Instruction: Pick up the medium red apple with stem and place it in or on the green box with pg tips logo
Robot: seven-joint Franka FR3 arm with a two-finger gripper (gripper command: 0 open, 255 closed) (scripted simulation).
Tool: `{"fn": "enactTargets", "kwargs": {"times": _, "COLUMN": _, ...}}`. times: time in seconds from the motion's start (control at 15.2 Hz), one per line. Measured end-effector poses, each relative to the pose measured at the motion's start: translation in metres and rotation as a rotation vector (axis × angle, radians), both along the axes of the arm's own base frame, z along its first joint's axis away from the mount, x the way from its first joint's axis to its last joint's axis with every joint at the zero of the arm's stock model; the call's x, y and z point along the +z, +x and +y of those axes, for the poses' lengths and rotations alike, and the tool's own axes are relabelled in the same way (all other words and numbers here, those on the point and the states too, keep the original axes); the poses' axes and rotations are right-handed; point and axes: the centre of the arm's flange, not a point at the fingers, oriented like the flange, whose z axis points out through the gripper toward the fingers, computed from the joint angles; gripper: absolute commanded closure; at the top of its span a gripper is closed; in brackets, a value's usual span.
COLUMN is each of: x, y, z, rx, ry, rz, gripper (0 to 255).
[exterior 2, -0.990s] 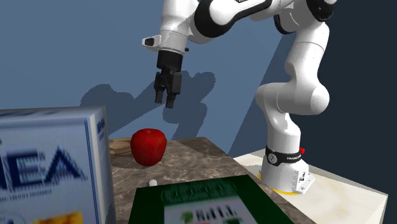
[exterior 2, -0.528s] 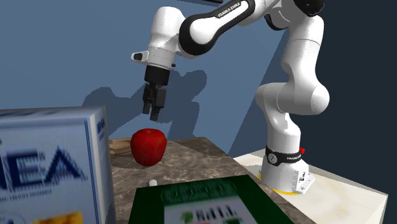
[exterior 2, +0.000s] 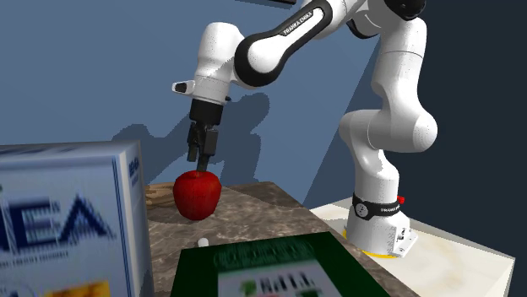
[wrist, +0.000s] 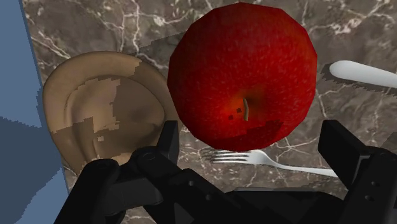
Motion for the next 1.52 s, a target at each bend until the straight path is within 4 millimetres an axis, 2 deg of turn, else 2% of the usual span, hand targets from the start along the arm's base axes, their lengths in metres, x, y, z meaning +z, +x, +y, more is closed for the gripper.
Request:
{"fn": "enactTargets", "kwargs": {"times": 0.2, "x": 0.000, "y": 0.000, "z": 0.000, "rx": 0.000, "ry": 0.000, "rz": 0.000, "gripper": 0}}
{"fn": "enactTargets", "kwargs": {"times": 0.26, "x": 0.000, "y": 0.000, "z": 0.000, "rx": 0.000, "ry": 0.000, "rz": 0.000, "gripper": 255}}
{"fn": "enactTargets", "kwargs": {"times": 0.92, "x": 0.000, "y": 0.000, "z": 0.000, "rx": 0.000, "ry": 0.000, "rz": -0.001, "gripper": 255}}
{"fn": "enactTargets", "kwargs": {"times": 1.19, "x": 0.014, "y": 0.000, "z": 0.000, "rx": 0.000, "ry": 0.000, "rz": 0.000, "gripper": 255}}
{"fn": "enactTargets", "kwargs": {"times": 1.52, "x": 0.042, "y": -0.001, "z": -0.001, "rx": 0.000, "ry": 0.000, "rz": -0.001, "gripper": 255}}
